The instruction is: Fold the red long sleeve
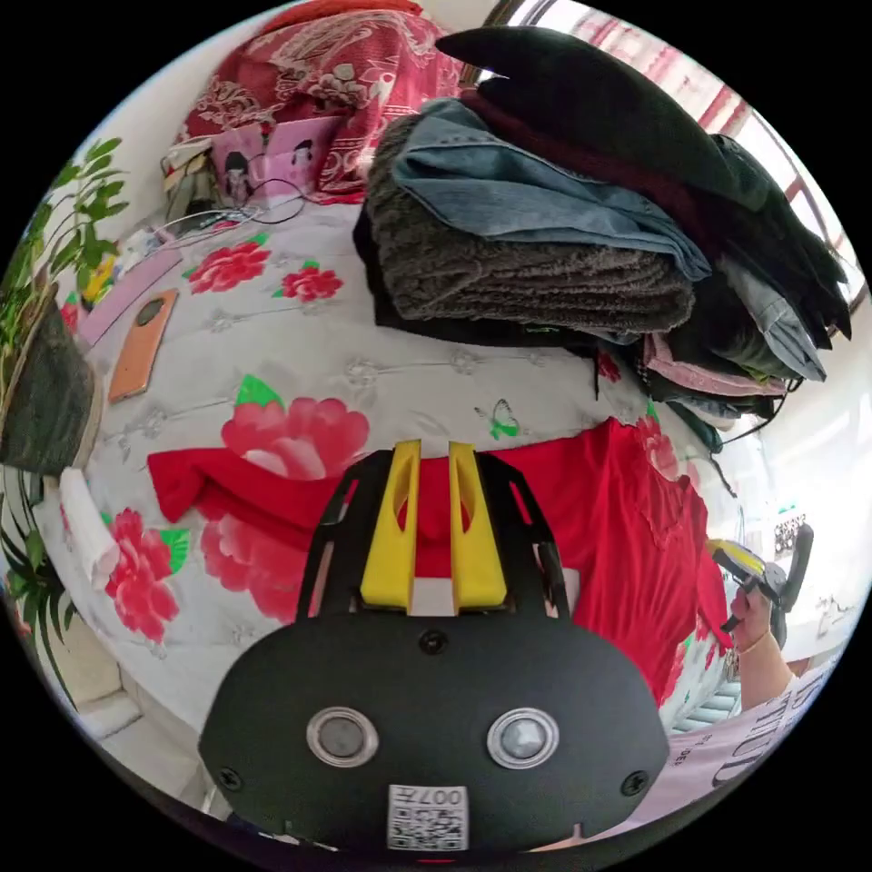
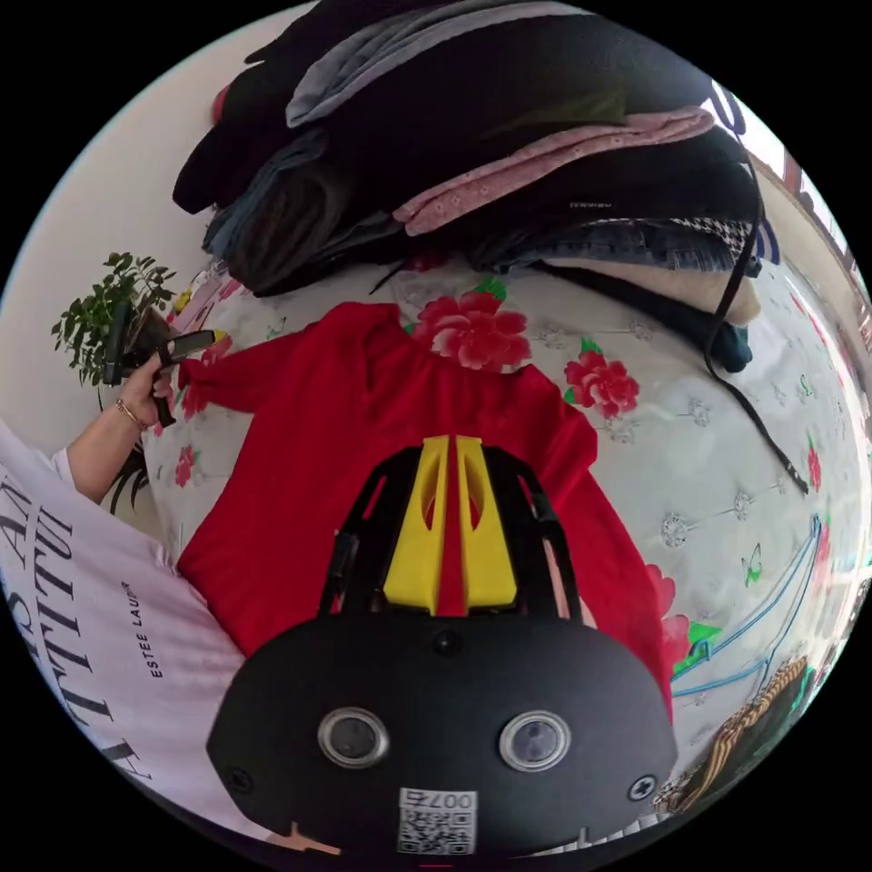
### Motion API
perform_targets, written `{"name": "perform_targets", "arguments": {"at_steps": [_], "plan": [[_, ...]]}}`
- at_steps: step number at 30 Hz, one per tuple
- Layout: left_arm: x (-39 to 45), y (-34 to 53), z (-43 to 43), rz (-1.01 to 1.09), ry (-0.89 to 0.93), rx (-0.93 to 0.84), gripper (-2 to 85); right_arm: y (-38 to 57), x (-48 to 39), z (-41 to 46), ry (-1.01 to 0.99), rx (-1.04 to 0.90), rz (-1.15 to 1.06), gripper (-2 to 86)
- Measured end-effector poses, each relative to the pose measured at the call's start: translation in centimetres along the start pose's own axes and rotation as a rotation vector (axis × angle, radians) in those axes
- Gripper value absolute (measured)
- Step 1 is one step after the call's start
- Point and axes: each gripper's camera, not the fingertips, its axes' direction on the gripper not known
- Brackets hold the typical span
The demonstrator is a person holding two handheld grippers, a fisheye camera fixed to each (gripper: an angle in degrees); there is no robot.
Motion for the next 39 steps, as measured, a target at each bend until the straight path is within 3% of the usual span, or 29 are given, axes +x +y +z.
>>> {"name": "perform_targets", "arguments": {"at_steps": [2, 4, 8, 12, 14, 18, 20, 24, 30, 35, 37, 39], "plan": [[-5.6, 4.4, -3.5, -0.192, -0.161, 0.028, 4.7, 2.2, -2.4, 0.8, 0.002, -0.09, -0.072, -0.3], [-9.0, 6.6, -5.5, -0.292, -0.207, 0.044, 5.5, 4.9, -5.8, 1.5, 0.01, -0.185, -0.169, -0.3], [-14.7, 7.6, -5.6, -0.403, -0.134, 0.045, 8.5, 7.5, -9.8, 2.3, -0.033, -0.284, -0.3, -0.3], [-17.5, 5.8, -2.5, -0.447, -0.099, -0.031, 8.8, 8.3, -12.6, 3.5, -0.009, -0.318, -0.403, -0.2], [-18.2, 5.0, -1.9, -0.462, -0.219, -0.036, 7.7, 8.2, -13.0, 3.6, 0.029, -0.329, -0.433, -0.2], [-18.1, 3.4, -1.6, -0.455, -0.26, -0.099, 6.2, 8.2, -12.7, 3.7, 0.033, -0.337, -0.409, -0.3], [-18.0, 2.8, -1.5, -0.395, -0.271, -0.091, 0.5, 8.5, -12.7, 3.7, 0.041, -0.326, -0.41, -0.3], [-18.8, 2.2, -2.6, -0.44, -0.095, -0.036, -0.7, 9.4, -13.0, 4.0, 0.08, -0.291, -0.357, -0.3], [-9.0, -2.2, -10.9, -0.075, 0.162, 0.239, -0.9, 11.6, -12.4, 1.5, 0.131, -0.183, -0.228, 0.0], [7.8, -2.3, -19.0, 0.468, 0.337, 0.415, -0.6, 15.9, -8.5, -0.8, 0.166, -0.109, -0.019, 1.1], [13.9, 0.0, -20.5, 0.689, 0.473, 0.443, -0.2, 18.5, -6.6, -1.3, 0.176, -0.094, 0.107, 2.1], [19.7, 3.1, -20.2, 0.91, 0.652, 0.356, 1.5, 20.5, -5.6, -1.8, 0.157, -0.061, 0.197, 3.0]]}}
